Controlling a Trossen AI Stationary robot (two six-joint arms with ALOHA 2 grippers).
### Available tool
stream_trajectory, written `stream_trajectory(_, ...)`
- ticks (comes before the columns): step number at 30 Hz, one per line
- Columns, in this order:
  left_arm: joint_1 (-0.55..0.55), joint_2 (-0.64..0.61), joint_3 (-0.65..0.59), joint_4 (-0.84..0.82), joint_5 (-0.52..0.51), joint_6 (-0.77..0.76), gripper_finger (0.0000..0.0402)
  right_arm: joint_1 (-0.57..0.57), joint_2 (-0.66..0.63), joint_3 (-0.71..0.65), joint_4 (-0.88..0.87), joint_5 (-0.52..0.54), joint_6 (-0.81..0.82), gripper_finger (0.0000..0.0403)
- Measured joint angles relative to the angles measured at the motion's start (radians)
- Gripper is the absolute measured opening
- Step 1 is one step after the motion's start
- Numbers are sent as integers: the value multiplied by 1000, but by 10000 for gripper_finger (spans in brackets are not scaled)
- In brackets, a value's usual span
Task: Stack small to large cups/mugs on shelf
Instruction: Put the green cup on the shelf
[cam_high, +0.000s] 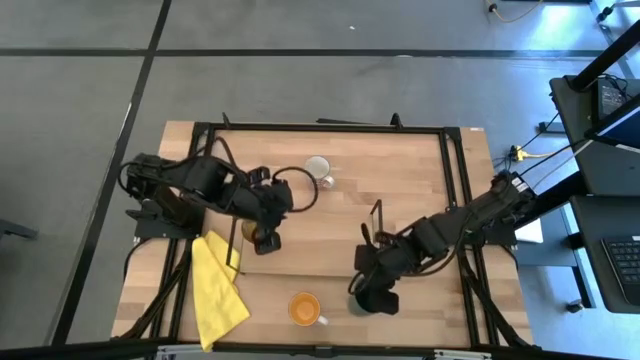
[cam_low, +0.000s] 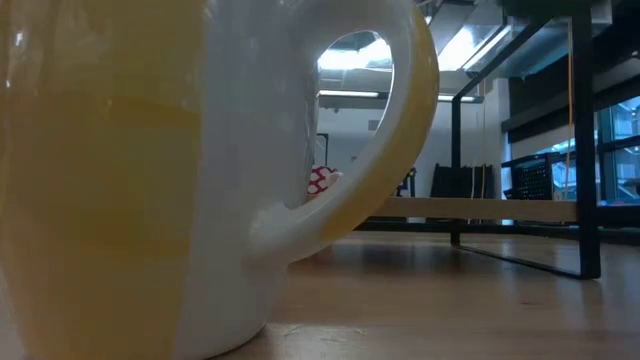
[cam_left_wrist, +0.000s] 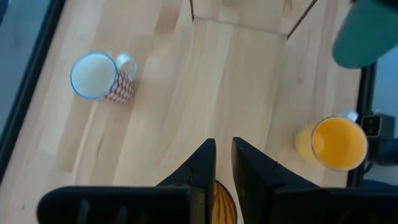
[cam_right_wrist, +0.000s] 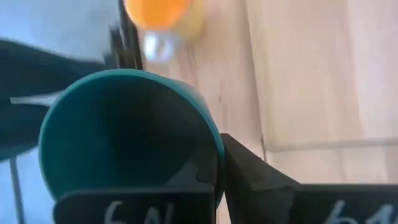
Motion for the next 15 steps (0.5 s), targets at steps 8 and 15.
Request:
stream_trajectory(8, -61, 0, -56, 0, -13, -44, 47, -147, -1, 35, -21, 104, -98, 7)
stream_trajectory(15, -84, 0, -56, 1, -28, -78, 47, -294, 0, -43, -60, 92, -158, 9)
